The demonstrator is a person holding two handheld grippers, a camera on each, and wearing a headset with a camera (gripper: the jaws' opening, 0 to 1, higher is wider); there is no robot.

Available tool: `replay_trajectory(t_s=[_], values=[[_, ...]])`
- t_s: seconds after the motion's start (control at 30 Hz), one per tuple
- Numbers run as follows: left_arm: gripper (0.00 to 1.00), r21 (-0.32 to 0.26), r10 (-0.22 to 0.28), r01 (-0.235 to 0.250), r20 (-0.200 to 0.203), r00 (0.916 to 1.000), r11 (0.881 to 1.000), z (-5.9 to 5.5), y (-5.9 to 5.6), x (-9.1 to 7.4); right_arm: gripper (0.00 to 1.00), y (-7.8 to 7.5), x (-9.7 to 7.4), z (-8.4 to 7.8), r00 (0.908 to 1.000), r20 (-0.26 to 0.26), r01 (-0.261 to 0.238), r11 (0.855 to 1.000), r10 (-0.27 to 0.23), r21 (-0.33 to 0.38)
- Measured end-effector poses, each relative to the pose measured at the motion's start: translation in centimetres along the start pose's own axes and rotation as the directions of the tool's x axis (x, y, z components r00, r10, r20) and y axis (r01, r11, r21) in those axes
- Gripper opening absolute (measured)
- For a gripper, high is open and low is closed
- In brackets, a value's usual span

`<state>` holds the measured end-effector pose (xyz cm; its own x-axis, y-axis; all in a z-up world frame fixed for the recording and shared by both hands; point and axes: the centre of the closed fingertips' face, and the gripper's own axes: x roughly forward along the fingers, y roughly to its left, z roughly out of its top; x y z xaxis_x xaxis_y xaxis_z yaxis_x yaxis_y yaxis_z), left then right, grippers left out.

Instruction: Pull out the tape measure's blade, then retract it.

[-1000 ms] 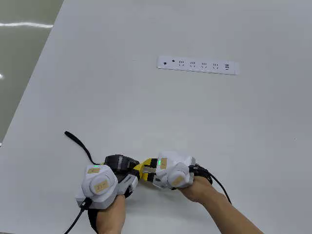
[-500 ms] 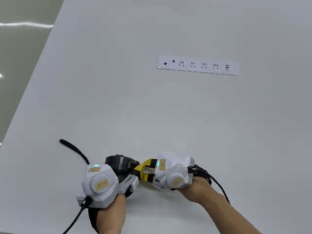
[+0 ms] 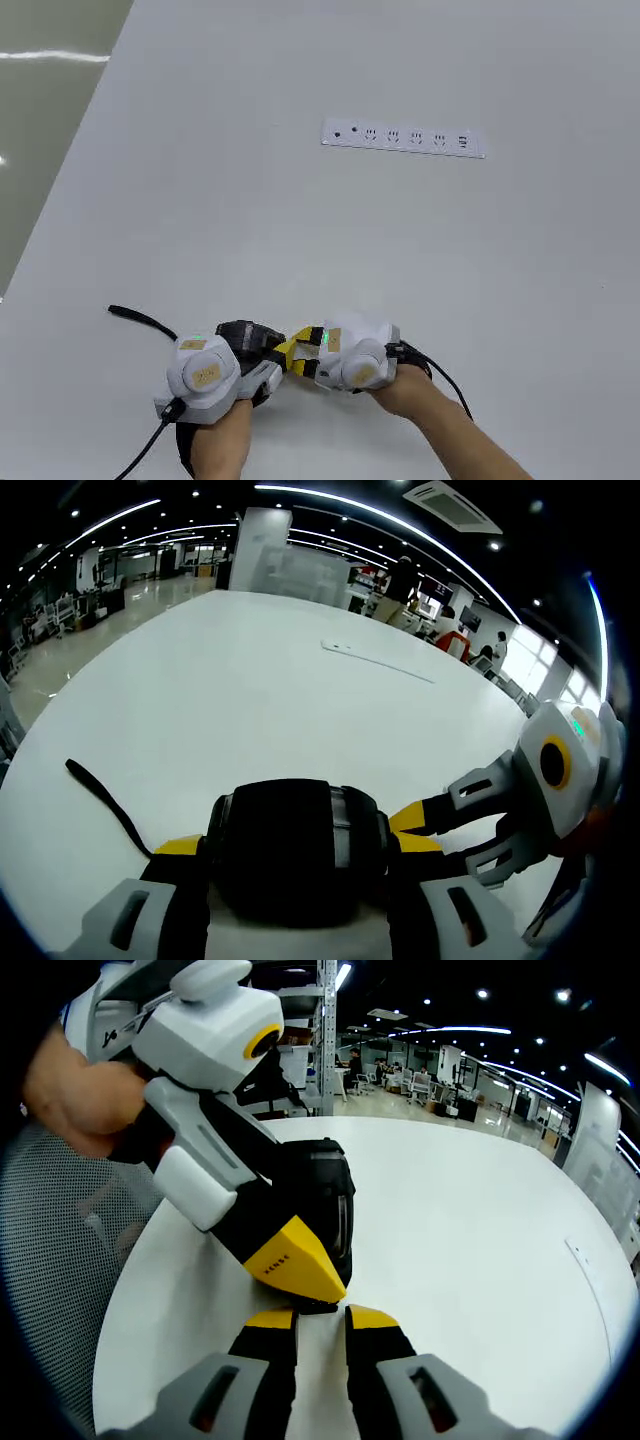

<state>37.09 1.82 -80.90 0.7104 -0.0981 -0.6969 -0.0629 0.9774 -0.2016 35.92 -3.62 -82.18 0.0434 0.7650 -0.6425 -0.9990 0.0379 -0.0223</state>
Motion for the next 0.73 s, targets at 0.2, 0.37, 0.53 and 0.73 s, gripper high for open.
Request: replay_trajectory(t_s=[0.2, 0.37, 0.53, 0.73], values=[[0.69, 0.011, -0.022, 0.022, 0.015, 0.9996, 1.000, 0.6, 0.0, -0.4, 0.19, -0.1, -0.7, 0.0, 0.9997, 0.005, 0.022, 1.000, -0.022, 0.011], [0.70, 0.037, -0.043, 0.043, 0.012, 0.9990, 0.998, 0.6, 0.2, -0.9, 0.22, -0.3, -1.4, -0.3, 0.9992, 0.002, 0.040, 0.999, -0.040, 0.024], [0.71, 0.063, -0.069, 0.069, 0.007, 0.9976, 0.996, 0.6, 0.6, -1.5, 0.24, -0.4, -2.3, -0.6, 0.9979, 0.003, 0.064, 0.997, -0.064, 0.035], [0.73, 0.085, -0.115, 0.114, 0.004, 0.9934, 0.990, 0.5, 1.2, -2.2, 0.28, -0.8, -3.8, -1.3, 0.9951, 0.000, 0.099, 0.994, -0.099, 0.052]])
